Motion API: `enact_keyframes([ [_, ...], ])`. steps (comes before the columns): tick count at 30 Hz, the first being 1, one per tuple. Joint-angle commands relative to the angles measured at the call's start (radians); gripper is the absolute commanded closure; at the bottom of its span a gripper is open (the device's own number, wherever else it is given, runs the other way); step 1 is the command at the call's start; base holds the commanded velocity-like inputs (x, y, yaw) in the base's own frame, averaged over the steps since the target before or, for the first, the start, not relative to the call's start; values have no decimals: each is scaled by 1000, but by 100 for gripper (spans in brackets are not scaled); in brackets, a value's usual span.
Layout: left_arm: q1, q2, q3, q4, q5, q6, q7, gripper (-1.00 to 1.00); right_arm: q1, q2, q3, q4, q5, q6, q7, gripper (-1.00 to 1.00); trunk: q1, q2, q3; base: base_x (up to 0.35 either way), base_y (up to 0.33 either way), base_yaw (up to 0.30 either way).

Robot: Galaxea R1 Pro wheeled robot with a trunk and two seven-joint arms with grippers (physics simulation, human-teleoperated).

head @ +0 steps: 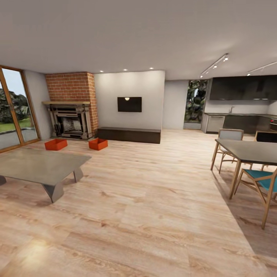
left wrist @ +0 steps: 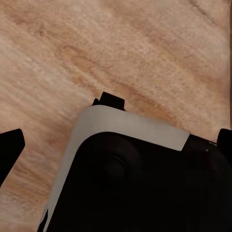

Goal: Move the two storage containers from the living room to the garage. In the garage, place one container on the floor and stack the other container on top of it (either order is fine).

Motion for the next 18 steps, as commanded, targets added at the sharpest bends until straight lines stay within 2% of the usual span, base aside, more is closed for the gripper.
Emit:
enact_keyframes([
  [1, 0, -1, 4, -2, 3, 7, 1, -100, -1, 0, 4, 3, 6, -4, -4, -100, 1, -1, -1, 324, 0, 0],
  [18, 0, -4, 3, -3, 0, 5, 2, -100, -1, 1, 4, 3, 6, -4, -5, -100, 1, -1, -1, 324, 0, 0],
])
